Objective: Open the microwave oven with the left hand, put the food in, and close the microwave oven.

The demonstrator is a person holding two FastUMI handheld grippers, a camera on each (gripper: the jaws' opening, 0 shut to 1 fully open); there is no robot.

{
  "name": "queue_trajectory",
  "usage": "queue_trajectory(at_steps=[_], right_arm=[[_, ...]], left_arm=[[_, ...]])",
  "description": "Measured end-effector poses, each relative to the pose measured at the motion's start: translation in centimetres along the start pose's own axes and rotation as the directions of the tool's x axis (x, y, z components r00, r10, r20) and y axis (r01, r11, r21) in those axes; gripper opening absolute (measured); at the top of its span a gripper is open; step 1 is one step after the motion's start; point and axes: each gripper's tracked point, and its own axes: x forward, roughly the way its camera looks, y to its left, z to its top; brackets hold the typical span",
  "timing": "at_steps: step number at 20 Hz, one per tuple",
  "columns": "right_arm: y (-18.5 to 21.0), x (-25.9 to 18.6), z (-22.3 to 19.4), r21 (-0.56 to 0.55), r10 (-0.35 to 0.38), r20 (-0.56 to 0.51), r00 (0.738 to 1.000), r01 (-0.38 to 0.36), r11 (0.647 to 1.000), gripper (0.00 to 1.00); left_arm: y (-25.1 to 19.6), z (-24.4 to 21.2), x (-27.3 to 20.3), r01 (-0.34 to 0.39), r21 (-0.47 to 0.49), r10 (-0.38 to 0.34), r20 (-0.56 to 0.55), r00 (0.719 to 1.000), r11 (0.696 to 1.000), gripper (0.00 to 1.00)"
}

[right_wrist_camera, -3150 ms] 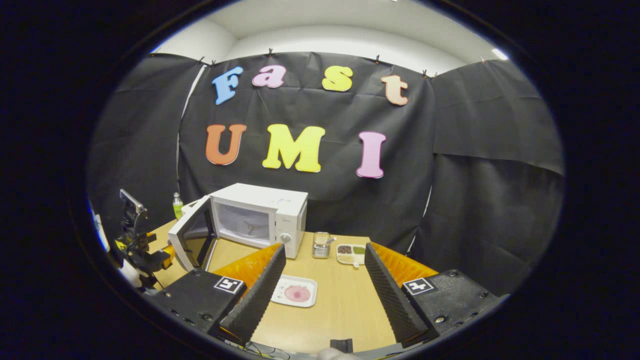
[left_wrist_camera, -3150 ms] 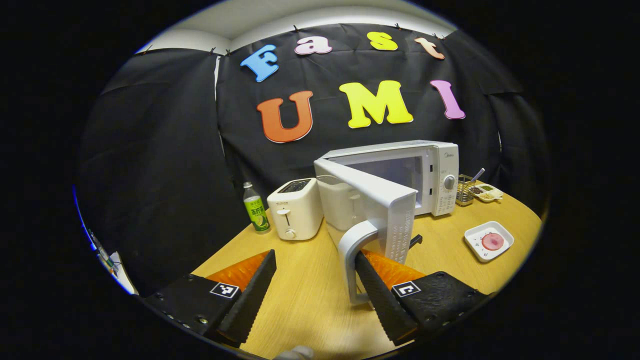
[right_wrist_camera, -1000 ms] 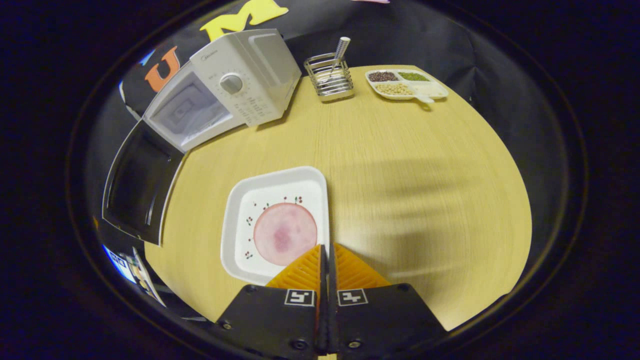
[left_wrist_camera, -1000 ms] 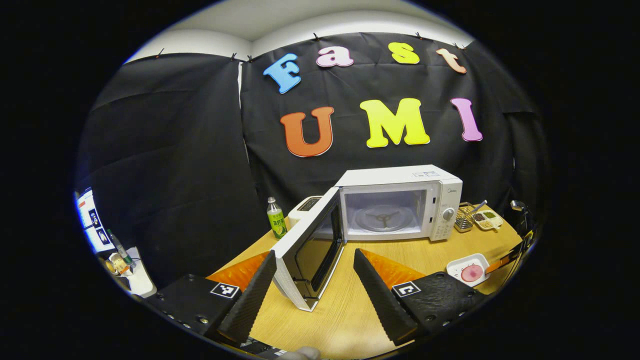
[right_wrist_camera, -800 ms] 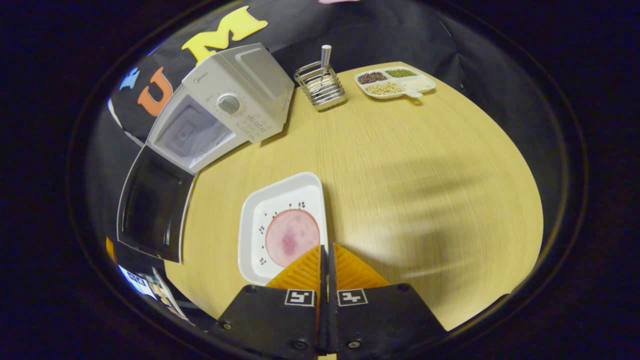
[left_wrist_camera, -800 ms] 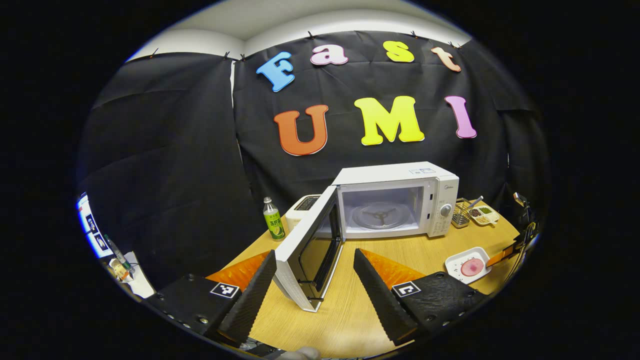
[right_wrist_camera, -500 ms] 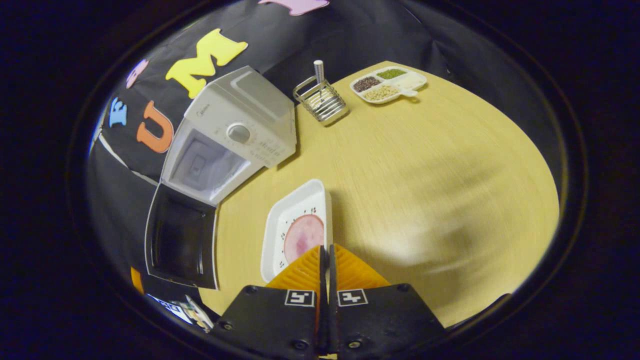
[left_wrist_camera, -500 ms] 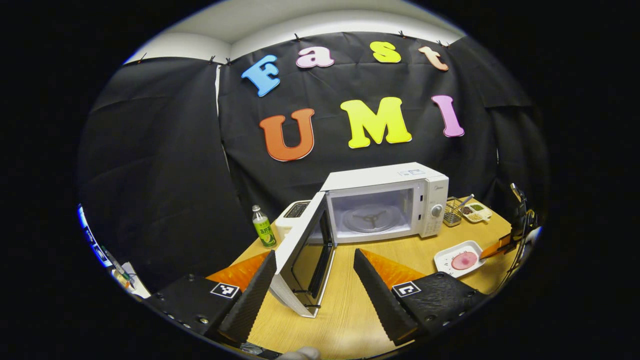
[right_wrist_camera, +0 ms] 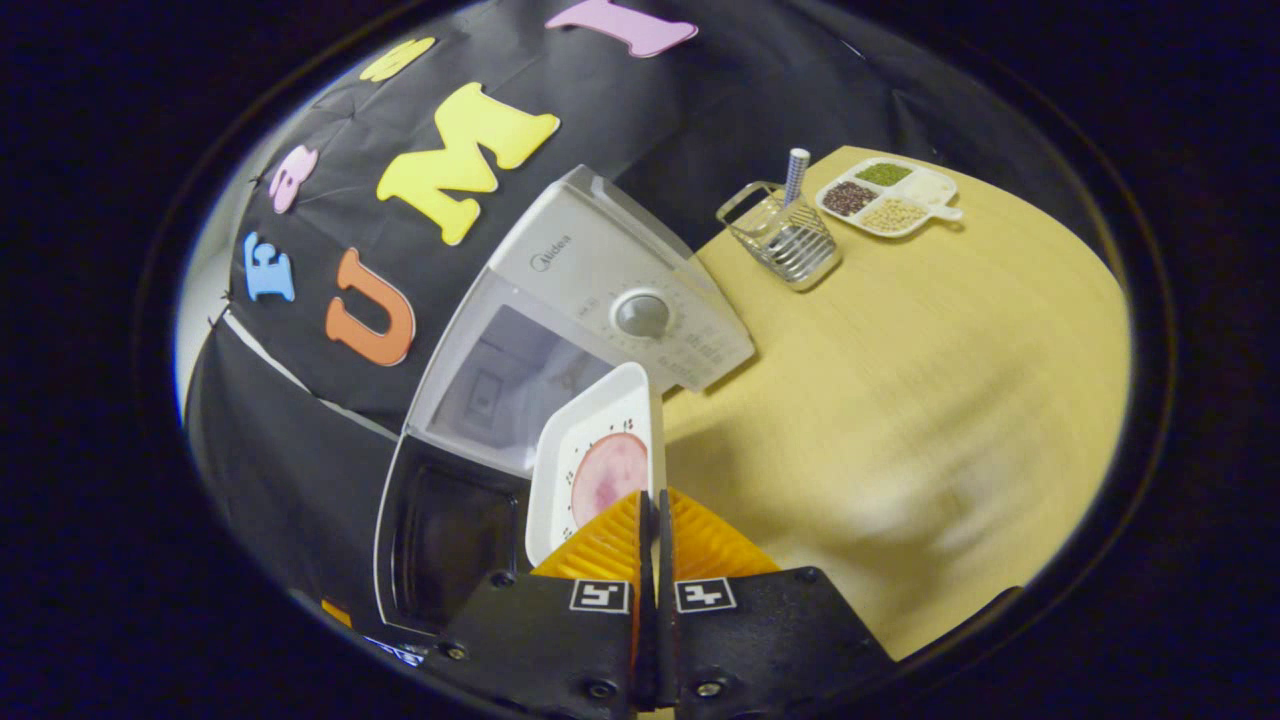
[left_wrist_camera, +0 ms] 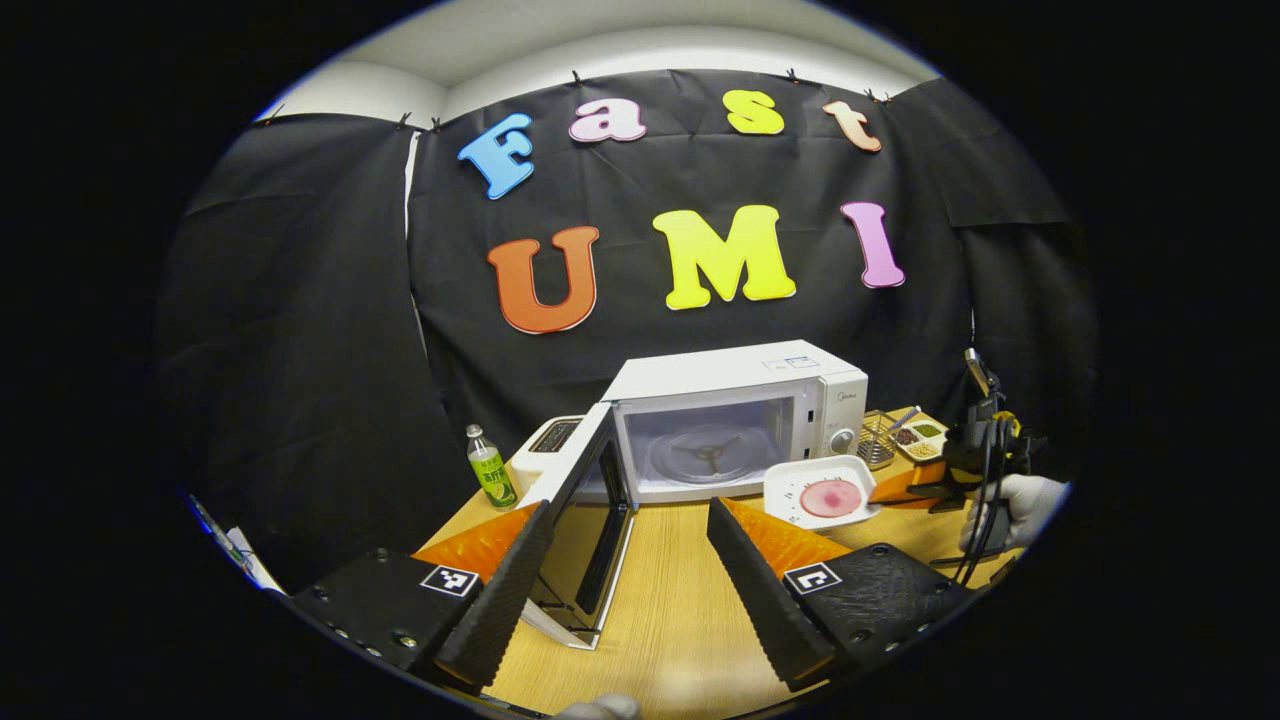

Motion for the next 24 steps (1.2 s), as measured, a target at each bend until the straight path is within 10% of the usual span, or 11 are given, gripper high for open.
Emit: queue_trajectory(at_steps=[11,24], right_arm=[[7.2,13.3,-0.2,0.307,-0.101,0.251,0.963,0.020,0.952,0.00],[8.2,23.3,1.2,0.382,-0.207,0.340,0.918,0.066,0.922,0.00]], left_arm=[[-0.6,-0.4,2.0,0.034,0.003,-0.034,0.017,0.999,0.999,0.95],[0.7,-2.0,3.0,0.025,0.048,-0.025,-0.003,1.000,0.999,0.95]])
